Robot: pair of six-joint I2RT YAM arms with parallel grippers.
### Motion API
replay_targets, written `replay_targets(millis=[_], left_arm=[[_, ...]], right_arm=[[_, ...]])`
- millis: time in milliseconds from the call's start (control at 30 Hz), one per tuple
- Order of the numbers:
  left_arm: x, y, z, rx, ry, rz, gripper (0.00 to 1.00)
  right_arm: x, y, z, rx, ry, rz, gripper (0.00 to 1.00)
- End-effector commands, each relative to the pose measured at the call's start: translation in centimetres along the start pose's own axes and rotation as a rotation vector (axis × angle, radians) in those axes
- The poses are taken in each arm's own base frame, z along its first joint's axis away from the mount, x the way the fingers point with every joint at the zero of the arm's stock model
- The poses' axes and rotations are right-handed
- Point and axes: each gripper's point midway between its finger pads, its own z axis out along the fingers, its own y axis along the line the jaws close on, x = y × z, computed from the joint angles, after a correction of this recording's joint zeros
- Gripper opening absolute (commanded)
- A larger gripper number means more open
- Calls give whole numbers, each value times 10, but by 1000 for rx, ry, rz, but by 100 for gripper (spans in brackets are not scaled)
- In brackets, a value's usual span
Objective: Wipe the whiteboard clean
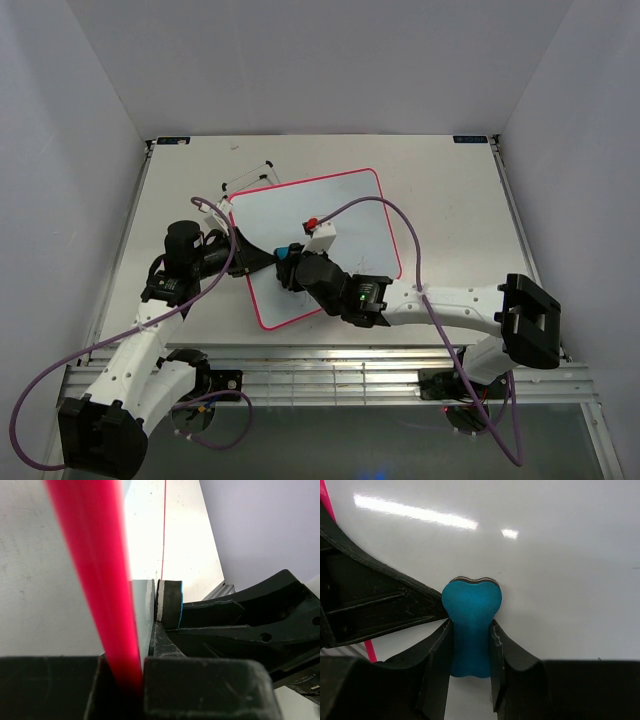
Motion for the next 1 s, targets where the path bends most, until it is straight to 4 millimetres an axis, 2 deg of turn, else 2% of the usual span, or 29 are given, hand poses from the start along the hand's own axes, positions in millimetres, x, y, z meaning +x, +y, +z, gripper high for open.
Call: replay_targets(millis=[0,33,67,100,200,233,300,367,433,467,533,567,667,700,733,767,800,833,867,933,967], left_arm=[[15,14,1,-45,49,114,0],[15,14,1,-46,47,115,0],[16,14,1,-43,48,115,0],[16,14,1,-42,49,115,0],[16,13,1,-37,50,117,0],[16,13,1,-37,53,117,0],[17,12,1,-33,55,117,0],[17,12,1,-30,56,117,0],[17,12,2,-29,57,115,0],[17,11,1,-27,57,116,0],[17,11,2,-24,60,115,0],[18,11,2,-21,62,113,0],[19,11,3,-16,73,106,0],[20,11,4,-12,78,103,0],[22,12,5,-10,86,96,0],[23,12,5,-7,91,95,0],[23,12,6,-8,92,93,0],[24,12,6,-10,95,90,0],[25,12,7,-9,101,87,0],[26,12,8,-11,109,83,0],[28,14,10,-16,119,75,0]], right_arm=[[93,-8,-16,-15,267,-47,8],[90,-12,-17,-2,253,-41,8],[92,-25,-19,36,260,-55,8],[99,-46,-21,86,267,-78,8],[94,-91,-25,178,255,-46,8],[103,-126,-28,247,271,-48,8],[99,-152,-38,292,254,-23,8],[103,-194,-51,393,258,-15,8],[98,-220,-58,448,238,12,8],[105,-237,-64,478,250,4,8],[101,-244,-63,469,234,2,8],[91,-234,-56,419,195,10,8],[83,-188,-41,201,183,-41,8],[65,-160,-33,111,117,-27,8],[63,-134,-34,31,101,-83,8],[61,-118,-31,-5,90,-105,8],[43,-91,-28,-63,34,-101,8],[49,-71,-29,-112,35,-156,8],[46,-56,-28,-143,22,-168,8],[43,-12,-29,-241,-6,-189,8],[44,0,-29,-271,-13,-217,8]])
